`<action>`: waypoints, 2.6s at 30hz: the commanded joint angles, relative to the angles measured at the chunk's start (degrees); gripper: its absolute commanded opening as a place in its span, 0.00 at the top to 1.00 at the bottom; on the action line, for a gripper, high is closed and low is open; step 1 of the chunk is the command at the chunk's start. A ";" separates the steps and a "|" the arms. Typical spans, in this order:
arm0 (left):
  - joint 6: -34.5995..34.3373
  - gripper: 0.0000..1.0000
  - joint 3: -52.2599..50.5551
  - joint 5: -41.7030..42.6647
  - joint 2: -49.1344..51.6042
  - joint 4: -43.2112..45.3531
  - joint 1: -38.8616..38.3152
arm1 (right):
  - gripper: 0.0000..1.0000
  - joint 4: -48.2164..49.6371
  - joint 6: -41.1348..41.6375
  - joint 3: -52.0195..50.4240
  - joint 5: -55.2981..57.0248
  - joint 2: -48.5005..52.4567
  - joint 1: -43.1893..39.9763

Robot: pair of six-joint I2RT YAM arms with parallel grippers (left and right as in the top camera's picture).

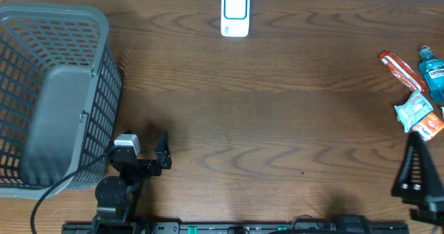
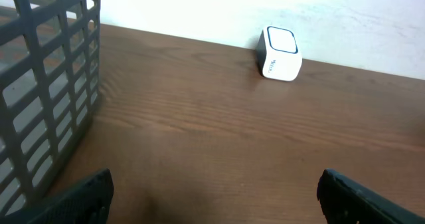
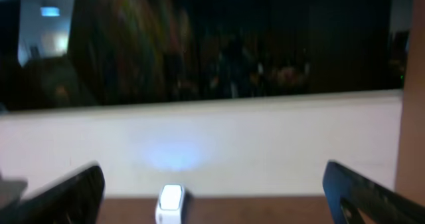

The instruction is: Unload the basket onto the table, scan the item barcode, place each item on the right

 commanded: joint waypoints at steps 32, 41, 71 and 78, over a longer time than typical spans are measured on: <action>0.76 0.02 -1.42 0.90 -0.11 -0.37 0.31 | 0.01 44.61 0.70 -76.65 7.28 -29.62 -4.98; 0.76 0.02 -1.42 0.90 -0.11 -0.37 0.31 | 0.01 47.19 0.68 -83.43 7.30 -29.62 -4.96; 0.76 0.02 -1.42 0.90 -0.11 -0.37 0.31 | 0.01 39.82 0.66 -83.84 7.26 -29.38 -4.92; 1.62 0.02 -1.42 -4.35 -0.63 0.83 0.31 | 0.01 39.82 0.66 -83.84 7.26 -29.38 -4.92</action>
